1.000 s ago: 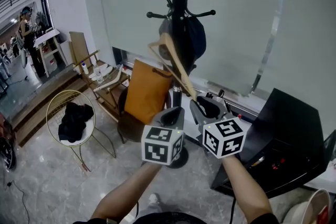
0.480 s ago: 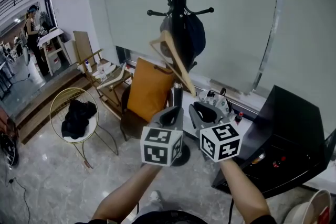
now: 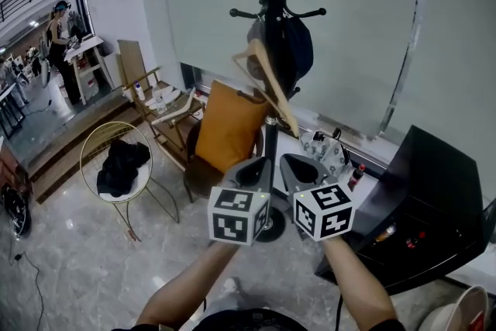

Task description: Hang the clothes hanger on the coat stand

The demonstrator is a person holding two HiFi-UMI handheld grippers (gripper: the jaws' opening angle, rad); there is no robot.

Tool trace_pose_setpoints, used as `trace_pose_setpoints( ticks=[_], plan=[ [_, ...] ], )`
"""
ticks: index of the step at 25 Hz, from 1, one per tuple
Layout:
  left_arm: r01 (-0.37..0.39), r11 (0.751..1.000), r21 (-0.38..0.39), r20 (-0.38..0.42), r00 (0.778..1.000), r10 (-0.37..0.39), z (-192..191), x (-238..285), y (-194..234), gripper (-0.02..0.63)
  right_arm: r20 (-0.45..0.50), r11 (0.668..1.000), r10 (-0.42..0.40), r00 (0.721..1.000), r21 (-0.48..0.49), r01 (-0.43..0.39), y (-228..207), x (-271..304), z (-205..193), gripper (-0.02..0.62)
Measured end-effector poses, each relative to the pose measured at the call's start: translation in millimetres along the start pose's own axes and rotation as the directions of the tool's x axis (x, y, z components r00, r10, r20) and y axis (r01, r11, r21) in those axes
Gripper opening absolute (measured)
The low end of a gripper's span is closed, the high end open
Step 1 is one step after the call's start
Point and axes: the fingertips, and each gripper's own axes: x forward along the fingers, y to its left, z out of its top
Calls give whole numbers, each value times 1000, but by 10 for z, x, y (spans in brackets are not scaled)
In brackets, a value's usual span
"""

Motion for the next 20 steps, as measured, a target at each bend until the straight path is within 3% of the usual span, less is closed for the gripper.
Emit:
trace_pose_setpoints(
  ticks=[20],
  plan=[
    [-33, 999, 9, -24, 999, 34, -165, -148, 222, 5, -11, 998, 57, 998, -7, -57, 273, 140, -124, 2]
  ],
)
